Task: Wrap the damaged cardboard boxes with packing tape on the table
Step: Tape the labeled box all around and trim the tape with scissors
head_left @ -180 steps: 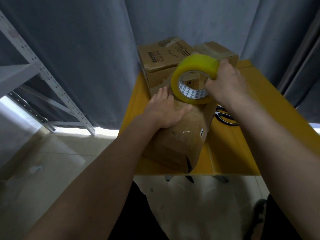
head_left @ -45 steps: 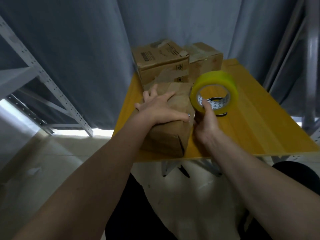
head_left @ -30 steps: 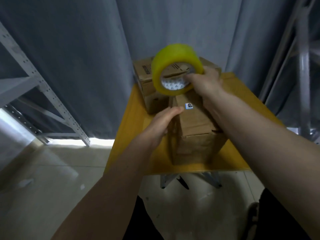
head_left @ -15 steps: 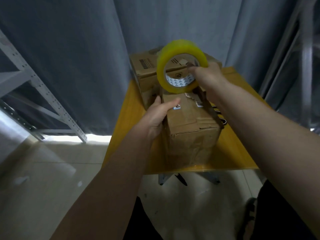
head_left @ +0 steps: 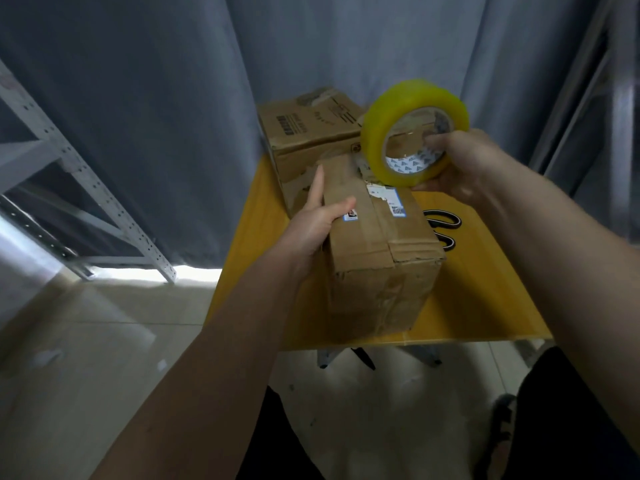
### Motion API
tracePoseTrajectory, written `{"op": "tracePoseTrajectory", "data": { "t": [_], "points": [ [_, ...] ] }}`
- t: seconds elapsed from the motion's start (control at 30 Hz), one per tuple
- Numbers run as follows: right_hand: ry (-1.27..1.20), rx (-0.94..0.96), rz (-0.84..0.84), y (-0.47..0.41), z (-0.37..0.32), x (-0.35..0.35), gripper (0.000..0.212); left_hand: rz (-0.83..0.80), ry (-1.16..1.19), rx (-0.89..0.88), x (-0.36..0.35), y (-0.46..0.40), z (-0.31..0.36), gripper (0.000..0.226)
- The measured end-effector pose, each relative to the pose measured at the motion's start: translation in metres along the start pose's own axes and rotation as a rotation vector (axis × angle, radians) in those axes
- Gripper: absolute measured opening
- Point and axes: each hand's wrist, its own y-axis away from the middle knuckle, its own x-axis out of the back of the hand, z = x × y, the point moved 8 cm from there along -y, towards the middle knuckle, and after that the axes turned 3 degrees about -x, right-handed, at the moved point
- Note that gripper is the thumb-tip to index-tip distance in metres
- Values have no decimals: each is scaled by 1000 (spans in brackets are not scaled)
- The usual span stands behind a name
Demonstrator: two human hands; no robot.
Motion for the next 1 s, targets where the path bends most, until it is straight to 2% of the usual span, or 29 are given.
{"op": "tracePoseTrajectory", "data": {
  "t": [0.1,0.17,0.23,0.3,0.37,0.43,0.5,0.63,0.67,0.77,0.83,0.9,1.0],
  "points": [
    [8,-19,-19,-3,1,4,5,-32,-303,-71,-4,3,15,77],
    [14,-5,-12,-5,2,5,1,-77,-680,-143,-8,3,29,66],
    [4,12,23,-7,7,3,6,-124,-1076,-169,-9,-2,40,63],
    [-14,26,72,-8,14,-2,9,-146,-1244,-125,-13,-6,48,68],
    [-45,39,94,-8,20,-9,15,-94,-1212,-88,-18,-7,53,82],
    [-41,51,102,-7,24,-14,32,23,-1227,-148,-25,-5,58,92],
    [-38,74,114,-7,24,-14,34,105,-1237,-199,-27,-3,55,95],
    [3,116,83,-5,14,-9,6,48,-1250,-245,-30,-4,50,92],
    [19,128,71,-5,10,-8,5,30,-1276,-255,-30,-5,50,89],
    [11,116,35,-5,7,-2,10,-9,-1319,-246,-32,-6,49,85],
    [-58,49,-38,-5,13,0,5,-15,-1335,-232,-33,-7,48,85],
    [-136,-34,-105,-4,21,2,15,-10,-1335,-217,-35,-7,49,87],
    [-122,-68,-132,-2,21,10,16,-18,-1392,-210,-41,-9,48,88]
  ]
}}
